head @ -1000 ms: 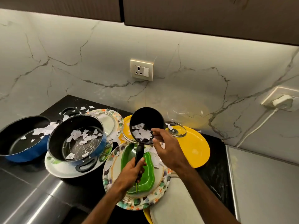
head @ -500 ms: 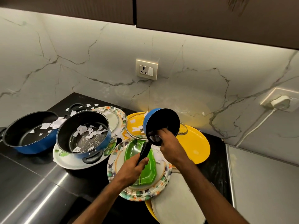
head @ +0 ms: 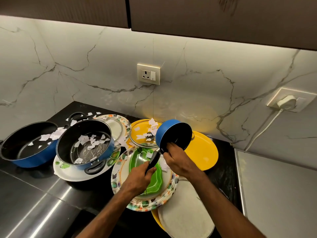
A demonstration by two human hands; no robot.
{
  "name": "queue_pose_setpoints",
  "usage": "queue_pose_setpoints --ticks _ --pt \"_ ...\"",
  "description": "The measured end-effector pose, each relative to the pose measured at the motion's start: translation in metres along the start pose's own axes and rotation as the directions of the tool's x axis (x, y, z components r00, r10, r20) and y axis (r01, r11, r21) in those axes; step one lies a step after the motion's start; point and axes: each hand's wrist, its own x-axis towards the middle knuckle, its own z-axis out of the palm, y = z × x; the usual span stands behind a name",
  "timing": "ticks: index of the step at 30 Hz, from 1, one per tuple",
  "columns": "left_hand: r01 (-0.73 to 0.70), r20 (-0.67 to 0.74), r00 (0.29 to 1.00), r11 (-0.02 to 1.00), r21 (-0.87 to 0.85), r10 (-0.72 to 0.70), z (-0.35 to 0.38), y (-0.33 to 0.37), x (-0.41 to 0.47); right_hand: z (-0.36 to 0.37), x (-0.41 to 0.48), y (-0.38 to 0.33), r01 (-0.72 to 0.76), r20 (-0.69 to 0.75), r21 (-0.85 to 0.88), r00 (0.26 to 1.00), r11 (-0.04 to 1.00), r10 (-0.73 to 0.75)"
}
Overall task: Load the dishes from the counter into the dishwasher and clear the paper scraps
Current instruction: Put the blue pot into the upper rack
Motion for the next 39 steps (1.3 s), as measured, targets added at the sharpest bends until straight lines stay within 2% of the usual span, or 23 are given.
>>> queue_pose_setpoints --ticks 5,10,16,19,21,24,26,28,31,35,39 --pt "0.065 -0.087 0.995 0.994 0.092 -0.057 -0.011 -0.008 0.005 0.003 -0.008 0.015 -0.052 0.012 -0.010 0.999 0.999 0.052" --pt "0.064 -0.079 0.995 0.996 0.070 -0.058 -0.011 -0.010 0.000 0.006 -0.012 0.018 -0.073 -0.084 0.070 0.993 0.995 0.078" --pt "0.036 -0.057 0.998 0.995 0.098 -0.030 -0.003 0.003 -0.008 0.009 -0.017 0.015 -0.070 0.026 -0.153 0.997 0.986 0.075" --pt "0.072 -0.086 0.994 0.991 0.110 -0.063 -0.004 0.002 -0.008 0.011 -0.027 0.018 -0.116 -0.034 -0.011 0.993 0.993 0.116" --pt "0.094 -0.106 0.991 0.992 0.079 -0.086 -0.004 -0.002 -0.010 0.008 -0.036 0.017 -0.187 -0.112 0.165 0.972 0.968 0.207" --pt "0.079 -0.145 0.987 0.996 0.044 -0.072 -0.002 -0.006 -0.015 -0.003 -0.050 0.003 -0.218 -0.175 0.560 0.912 0.799 0.372" --pt "0.059 -0.144 0.988 0.998 -0.005 -0.060 0.001 -0.006 -0.018 -0.012 -0.055 -0.008 -0.191 -0.135 0.789 0.874 0.585 0.467" --pt "0.032 -0.109 0.993 0.999 -0.037 -0.036 0.006 -0.005 -0.020 -0.022 -0.058 -0.013 -0.116 -0.110 0.924 0.832 0.364 0.544" --pt "-0.042 -0.050 0.998 0.999 0.010 0.043 0.012 -0.003 -0.022 -0.035 -0.069 -0.016 0.024 -0.071 0.996 0.746 0.080 0.662" --pt "-0.226 0.032 0.974 0.957 0.179 0.224 0.025 0.003 -0.025 -0.043 -0.101 -0.012 0.172 -0.072 0.984 0.628 -0.048 0.775" --pt "-0.341 0.118 0.939 0.923 0.179 0.324 0.046 0.012 -0.019 -0.048 -0.152 -0.009 0.328 -0.109 0.937 0.597 -0.118 0.795"
